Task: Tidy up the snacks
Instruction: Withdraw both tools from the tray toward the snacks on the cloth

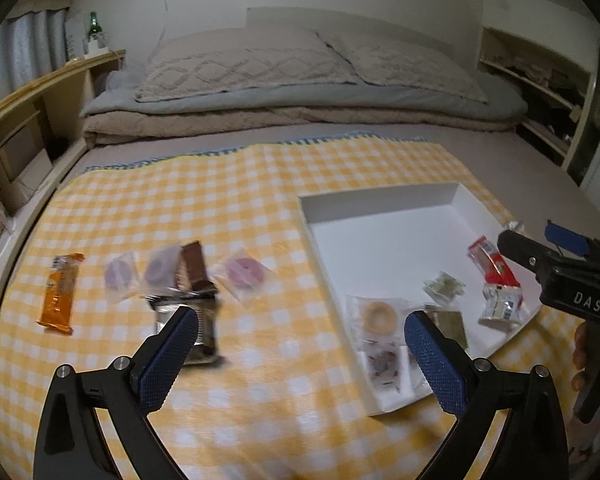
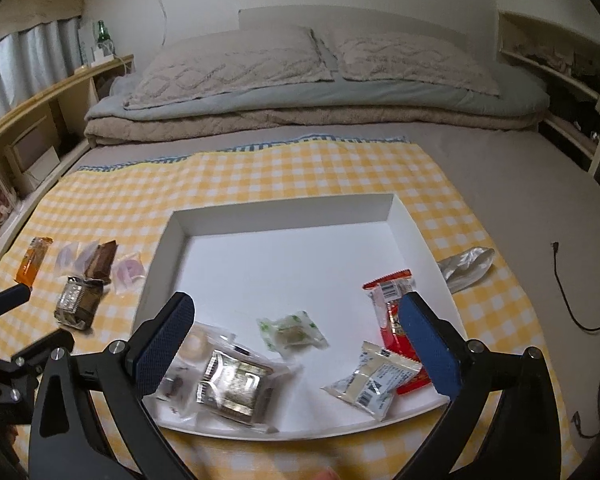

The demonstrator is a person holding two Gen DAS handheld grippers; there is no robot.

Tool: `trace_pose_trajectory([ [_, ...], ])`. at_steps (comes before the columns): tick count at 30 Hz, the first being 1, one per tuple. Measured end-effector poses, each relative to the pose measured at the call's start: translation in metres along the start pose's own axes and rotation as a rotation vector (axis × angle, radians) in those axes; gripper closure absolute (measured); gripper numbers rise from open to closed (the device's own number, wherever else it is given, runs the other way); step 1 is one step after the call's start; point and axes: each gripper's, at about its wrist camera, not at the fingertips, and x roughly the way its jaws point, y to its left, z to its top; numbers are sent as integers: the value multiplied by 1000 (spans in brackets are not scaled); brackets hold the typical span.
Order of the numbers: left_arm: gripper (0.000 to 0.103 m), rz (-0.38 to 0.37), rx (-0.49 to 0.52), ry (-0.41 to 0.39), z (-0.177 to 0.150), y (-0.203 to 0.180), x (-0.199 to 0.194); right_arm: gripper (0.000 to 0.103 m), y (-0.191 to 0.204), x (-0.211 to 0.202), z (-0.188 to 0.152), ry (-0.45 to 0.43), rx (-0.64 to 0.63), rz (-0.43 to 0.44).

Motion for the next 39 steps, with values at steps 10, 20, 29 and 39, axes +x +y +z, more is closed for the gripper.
trace_pose_trajectory([
  [10, 0, 74, -13, -69, -1, 56, -41, 0, 47, -10, 9, -32, -7, 47],
  [20, 0, 108, -43, -57, -1, 107, -59, 0, 95, -4, 20, -29, -3, 120],
  [29, 18, 144, -165, -12, 21, 162, -42, 0, 147, 25, 29, 96, 15, 221],
  [39, 25, 56, -234, 87, 50, 204, 20, 1, 207, 78, 0, 228, 62, 299],
])
